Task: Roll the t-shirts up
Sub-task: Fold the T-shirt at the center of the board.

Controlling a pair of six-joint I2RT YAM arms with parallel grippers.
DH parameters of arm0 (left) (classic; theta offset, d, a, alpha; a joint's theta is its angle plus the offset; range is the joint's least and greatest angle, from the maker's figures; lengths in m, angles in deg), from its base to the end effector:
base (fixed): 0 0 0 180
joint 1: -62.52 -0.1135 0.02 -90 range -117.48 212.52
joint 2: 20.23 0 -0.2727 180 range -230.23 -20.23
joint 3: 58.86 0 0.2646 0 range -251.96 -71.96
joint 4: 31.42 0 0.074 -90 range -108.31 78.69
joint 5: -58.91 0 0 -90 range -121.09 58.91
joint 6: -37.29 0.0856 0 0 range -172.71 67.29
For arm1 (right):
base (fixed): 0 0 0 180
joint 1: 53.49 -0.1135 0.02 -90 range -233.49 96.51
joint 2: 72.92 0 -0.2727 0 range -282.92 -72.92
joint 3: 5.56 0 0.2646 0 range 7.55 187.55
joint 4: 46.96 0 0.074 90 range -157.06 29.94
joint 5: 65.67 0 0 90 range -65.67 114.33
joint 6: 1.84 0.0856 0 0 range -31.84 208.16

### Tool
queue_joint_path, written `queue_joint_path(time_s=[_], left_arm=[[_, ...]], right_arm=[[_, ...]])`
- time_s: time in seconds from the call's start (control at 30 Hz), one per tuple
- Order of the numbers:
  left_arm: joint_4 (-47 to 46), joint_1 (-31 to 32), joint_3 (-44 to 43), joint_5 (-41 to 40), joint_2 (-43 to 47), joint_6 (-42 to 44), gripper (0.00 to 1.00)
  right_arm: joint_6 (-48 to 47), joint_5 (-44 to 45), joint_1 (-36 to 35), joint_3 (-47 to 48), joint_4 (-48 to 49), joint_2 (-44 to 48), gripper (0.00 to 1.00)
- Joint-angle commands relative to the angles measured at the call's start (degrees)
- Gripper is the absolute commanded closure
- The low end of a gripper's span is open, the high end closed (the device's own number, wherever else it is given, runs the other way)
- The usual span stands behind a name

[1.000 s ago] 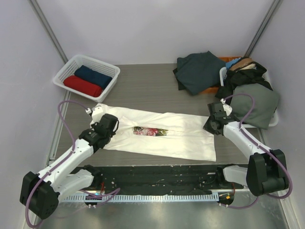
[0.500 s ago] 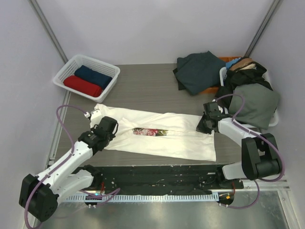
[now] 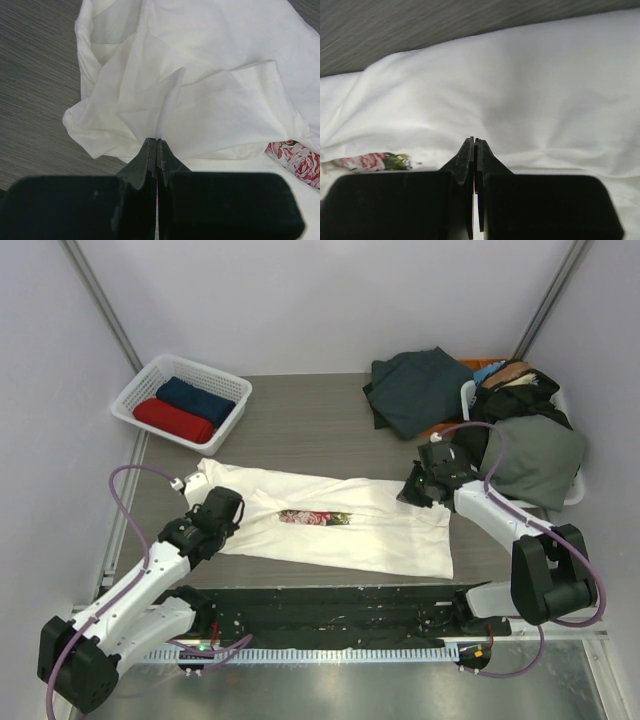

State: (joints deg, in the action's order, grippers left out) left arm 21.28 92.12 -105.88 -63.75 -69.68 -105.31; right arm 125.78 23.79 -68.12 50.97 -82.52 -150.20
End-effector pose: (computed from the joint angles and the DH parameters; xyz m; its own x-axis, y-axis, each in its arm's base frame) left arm 0.1885 -0.0540 0.1896 -0.5505 -0.4564 -0.6990 -0.4771 0.8591 -0.1853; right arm 0.2861 0.0755 0.1530 -0.7949 0.4233 -0.4346 0.2874 0.8936 0.3448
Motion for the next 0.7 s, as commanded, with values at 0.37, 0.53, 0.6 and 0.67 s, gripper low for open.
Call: queue_joint_path(time_s=[0.37, 0.53, 0.6, 0.67], left_arm=[[1.2, 0.0, 1.0, 0.6, -0.1, -3.5, 1.00], [1.7, 0.0, 1.1, 0.8, 0.0, -3.6, 1.00], [1.3, 0.0, 1.6, 1.1, -0.3, -3.7, 1.00], [0.9, 0.0, 1.8, 1.5, -0.6, -4.0, 1.00]], right_arm=[[5.5, -14.4, -20.8, 24.1, 15.3, -24.7, 0.99], [5.4, -14.4, -24.1, 29.7, 14.9, -32.1, 0.99], [5.3, -14.8, -25.0, 30.1, 15.1, -34.5, 0.99], [5.7, -15.6, -25.5, 29.2, 15.8, -35.7, 0.99]])
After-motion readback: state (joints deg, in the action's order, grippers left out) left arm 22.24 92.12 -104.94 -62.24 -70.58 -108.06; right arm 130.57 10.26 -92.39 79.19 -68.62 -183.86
